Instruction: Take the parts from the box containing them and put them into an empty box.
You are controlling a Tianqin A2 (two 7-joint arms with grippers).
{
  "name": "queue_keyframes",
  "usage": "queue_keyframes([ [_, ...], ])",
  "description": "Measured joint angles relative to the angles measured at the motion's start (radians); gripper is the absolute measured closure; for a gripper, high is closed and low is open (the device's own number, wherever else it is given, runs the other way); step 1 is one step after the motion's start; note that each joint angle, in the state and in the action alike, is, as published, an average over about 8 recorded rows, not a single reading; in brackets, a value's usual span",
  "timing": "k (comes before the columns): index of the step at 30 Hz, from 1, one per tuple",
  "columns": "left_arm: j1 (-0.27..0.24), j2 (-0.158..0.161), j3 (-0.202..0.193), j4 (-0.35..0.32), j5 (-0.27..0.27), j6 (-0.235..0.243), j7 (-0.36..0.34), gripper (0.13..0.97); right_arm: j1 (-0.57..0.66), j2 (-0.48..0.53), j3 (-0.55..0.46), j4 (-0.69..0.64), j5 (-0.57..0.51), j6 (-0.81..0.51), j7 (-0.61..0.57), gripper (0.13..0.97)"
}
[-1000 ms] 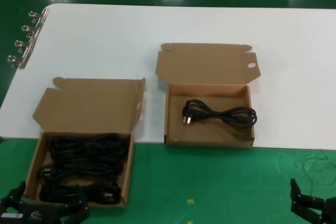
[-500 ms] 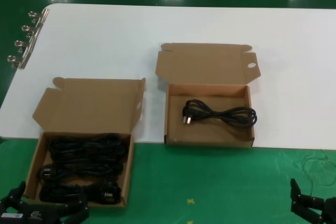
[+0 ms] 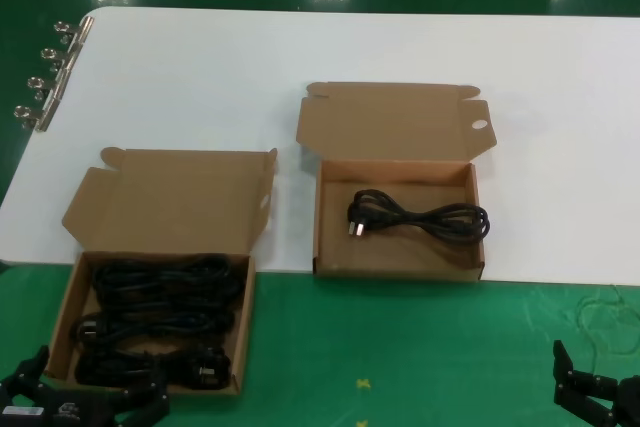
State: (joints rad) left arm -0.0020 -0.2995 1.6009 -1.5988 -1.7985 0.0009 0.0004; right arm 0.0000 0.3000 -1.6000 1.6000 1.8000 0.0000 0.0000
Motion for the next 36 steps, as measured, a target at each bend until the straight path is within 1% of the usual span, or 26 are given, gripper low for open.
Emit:
queue_keyframes([
  [36,0.000,0.000,0.000,0.000,0.000,0.000,0.000,0.132,0.000,0.000,0.000,0.000,0.000,0.000,0.000,0.129],
])
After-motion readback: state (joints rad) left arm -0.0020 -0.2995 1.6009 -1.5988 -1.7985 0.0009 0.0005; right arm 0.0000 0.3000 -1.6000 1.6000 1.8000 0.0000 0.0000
